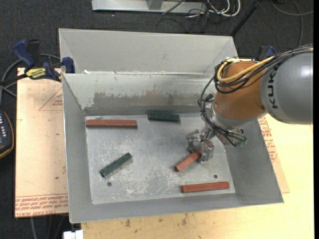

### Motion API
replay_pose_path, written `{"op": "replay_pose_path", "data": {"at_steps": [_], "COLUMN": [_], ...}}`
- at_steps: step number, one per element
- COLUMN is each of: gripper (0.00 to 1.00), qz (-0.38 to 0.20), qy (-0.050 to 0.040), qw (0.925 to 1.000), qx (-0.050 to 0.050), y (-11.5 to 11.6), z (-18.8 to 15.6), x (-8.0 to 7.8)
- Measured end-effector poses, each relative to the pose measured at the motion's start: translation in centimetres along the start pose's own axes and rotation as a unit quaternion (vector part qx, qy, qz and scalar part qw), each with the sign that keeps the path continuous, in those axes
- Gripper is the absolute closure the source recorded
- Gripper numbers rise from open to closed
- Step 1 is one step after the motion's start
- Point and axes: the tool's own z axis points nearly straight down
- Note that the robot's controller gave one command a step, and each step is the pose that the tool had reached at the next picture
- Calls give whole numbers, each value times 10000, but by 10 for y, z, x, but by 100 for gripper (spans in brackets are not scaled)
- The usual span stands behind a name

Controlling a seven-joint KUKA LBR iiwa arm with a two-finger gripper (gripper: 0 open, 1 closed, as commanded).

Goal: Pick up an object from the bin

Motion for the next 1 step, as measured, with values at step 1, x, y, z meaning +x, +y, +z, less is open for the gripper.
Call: {"op": "replay_pose_path", "data": {"at_steps": [1], "gripper": [100], "qz": [12], "qy": [-31], "qw": [10000], "qx": [25], "y": [-1], "z": [-104], "x": [-3]}}
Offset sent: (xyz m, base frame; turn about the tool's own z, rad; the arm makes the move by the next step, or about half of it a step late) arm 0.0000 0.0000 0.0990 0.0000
